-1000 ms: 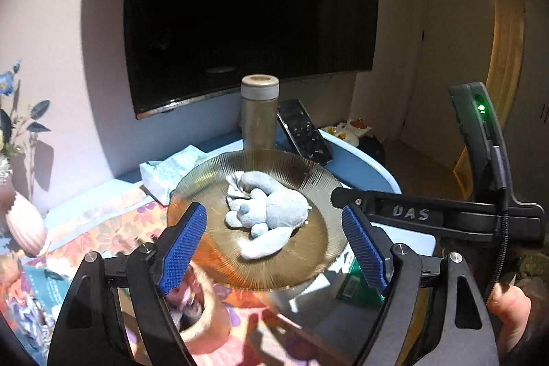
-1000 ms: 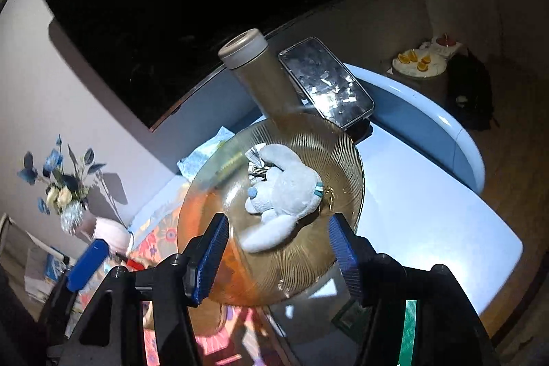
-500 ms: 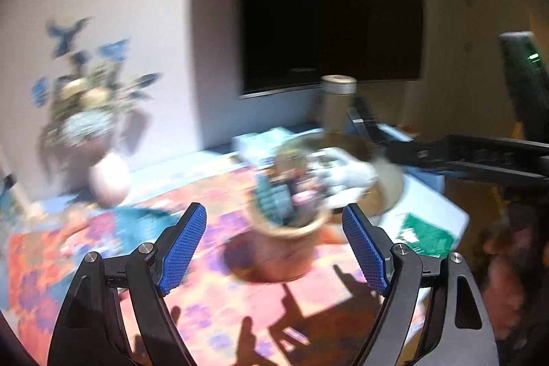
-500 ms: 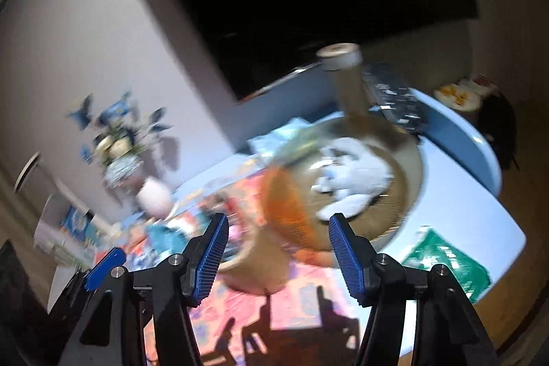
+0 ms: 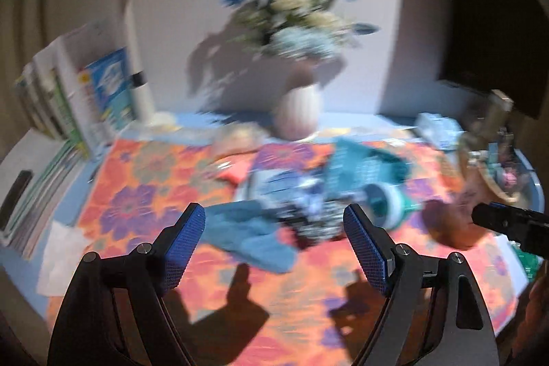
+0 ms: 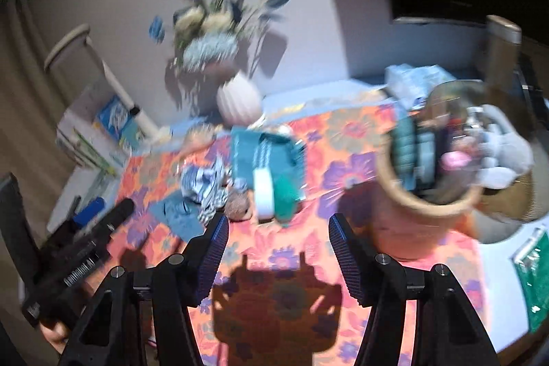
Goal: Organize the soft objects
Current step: 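Grasp the blue rubber glove with the left gripper while the right gripper grasps the white tape roll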
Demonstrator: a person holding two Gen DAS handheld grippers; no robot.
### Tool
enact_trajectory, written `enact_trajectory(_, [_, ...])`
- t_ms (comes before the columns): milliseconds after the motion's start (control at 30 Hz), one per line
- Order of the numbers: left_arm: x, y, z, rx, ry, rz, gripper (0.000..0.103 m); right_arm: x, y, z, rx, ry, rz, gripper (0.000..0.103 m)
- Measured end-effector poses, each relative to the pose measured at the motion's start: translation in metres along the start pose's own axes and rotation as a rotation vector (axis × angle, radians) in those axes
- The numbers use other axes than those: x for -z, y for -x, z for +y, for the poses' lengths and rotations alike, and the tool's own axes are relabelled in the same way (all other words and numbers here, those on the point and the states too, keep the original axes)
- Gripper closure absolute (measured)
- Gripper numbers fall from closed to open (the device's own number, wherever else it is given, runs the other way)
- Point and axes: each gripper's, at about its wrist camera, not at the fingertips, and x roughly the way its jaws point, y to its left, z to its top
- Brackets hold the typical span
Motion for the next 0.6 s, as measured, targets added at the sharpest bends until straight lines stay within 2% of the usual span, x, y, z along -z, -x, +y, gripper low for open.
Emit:
enact_trajectory(100, [0.004,-0.018,0.024,-0.012,0.025,0.044,0.021,0.0,-0.036,0.011,0.016,0.045,0.037,0.044])
enact_trajectory(200, [0.013,-0.036,0.036,-0.006,0.035,0.095,0.021,-0.003,-0.059,0.018,0.056,0.094,0.032,0.045])
enact_trajectory(300, [0.018,-0.05,0.041,-0.044,0.004,0.135,0.021,-0.009,-0.081,0.022,0.064,0.134,0.045,0.055])
enact_trajectory(400, [0.008,-0.036,0.061,-0.136,-0.043,0.088,0.021,-0.014,-0.095,0.025,0.058,0.163,0.058,0.059])
enact_trajectory(467, [-0.005,-0.019,0.086,-0.182,-0.032,0.05,0.021,-0.017,-0.098,0.03,0.063,0.189,0.04,0.059])
enact_trajectory(600, [-0.017,-0.003,0.112,-0.205,-0.011,0.016,0.021,-0.021,-0.107,0.04,0.129,0.231,0.004,0.059])
